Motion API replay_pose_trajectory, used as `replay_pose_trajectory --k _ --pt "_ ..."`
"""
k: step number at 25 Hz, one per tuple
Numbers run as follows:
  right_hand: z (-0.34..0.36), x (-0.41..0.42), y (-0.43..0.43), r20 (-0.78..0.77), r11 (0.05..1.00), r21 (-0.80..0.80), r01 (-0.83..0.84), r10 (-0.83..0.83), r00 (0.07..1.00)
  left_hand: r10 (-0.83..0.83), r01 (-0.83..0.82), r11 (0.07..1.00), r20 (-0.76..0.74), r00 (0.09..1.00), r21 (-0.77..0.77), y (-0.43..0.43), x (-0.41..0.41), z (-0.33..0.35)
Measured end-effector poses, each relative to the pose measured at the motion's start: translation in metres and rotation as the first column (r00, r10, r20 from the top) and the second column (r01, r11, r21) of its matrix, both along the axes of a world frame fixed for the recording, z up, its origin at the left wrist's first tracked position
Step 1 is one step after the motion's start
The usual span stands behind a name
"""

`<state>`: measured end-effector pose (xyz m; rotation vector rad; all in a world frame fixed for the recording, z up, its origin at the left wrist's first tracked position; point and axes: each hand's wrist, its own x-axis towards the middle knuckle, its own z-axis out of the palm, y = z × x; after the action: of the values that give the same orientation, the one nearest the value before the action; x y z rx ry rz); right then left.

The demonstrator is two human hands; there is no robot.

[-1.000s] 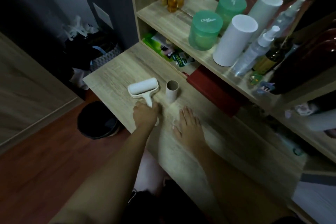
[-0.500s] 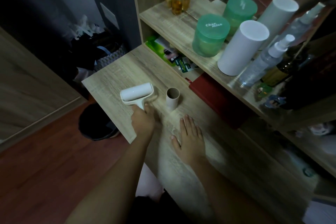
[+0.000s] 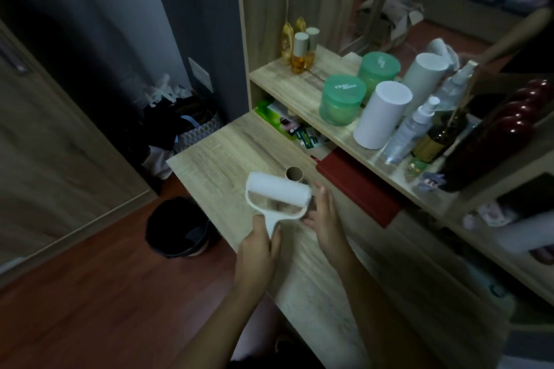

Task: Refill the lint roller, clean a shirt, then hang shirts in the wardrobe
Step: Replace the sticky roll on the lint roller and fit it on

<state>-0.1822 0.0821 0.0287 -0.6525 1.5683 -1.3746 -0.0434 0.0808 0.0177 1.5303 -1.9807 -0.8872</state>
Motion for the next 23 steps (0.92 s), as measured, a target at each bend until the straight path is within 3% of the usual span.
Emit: replay_pose_trajectory --k 6,11,15,18,23 --pt "0.044 -0.001 0.005 -0.121 0.995 -0.064 0.08 -0.087 0.989 -0.227 0.221 0.973 -0.1 0.969 -0.071 0.008 -0.006 0.029" --pt "0.053 -0.004 0.019 -0.223 0.991 -0.102 0.085 -0.106 0.969 0.083 -0.055 0.995 -0.42 0.904 0.078 -0.006 -0.004 0.047" --pt "0.054 -0.005 0.026 -0.284 0.987 -0.133 0.088 -0.123 0.951 -0.053 0.057 0.998 -0.395 0.917 -0.003 -0.013 -0.01 0.068" --pt "0.055 -0.007 0.029 -0.211 0.962 -0.109 0.251 -0.269 0.94 -0.044 0.035 0.999 -0.387 0.921 -0.032 -0.002 -0.015 0.068" --pt "0.061 -0.01 0.039 -0.228 0.84 -0.097 0.534 -0.541 0.81 0.019 -0.03 0.999 -0.457 0.889 -0.017 0.023 -0.029 0.075"
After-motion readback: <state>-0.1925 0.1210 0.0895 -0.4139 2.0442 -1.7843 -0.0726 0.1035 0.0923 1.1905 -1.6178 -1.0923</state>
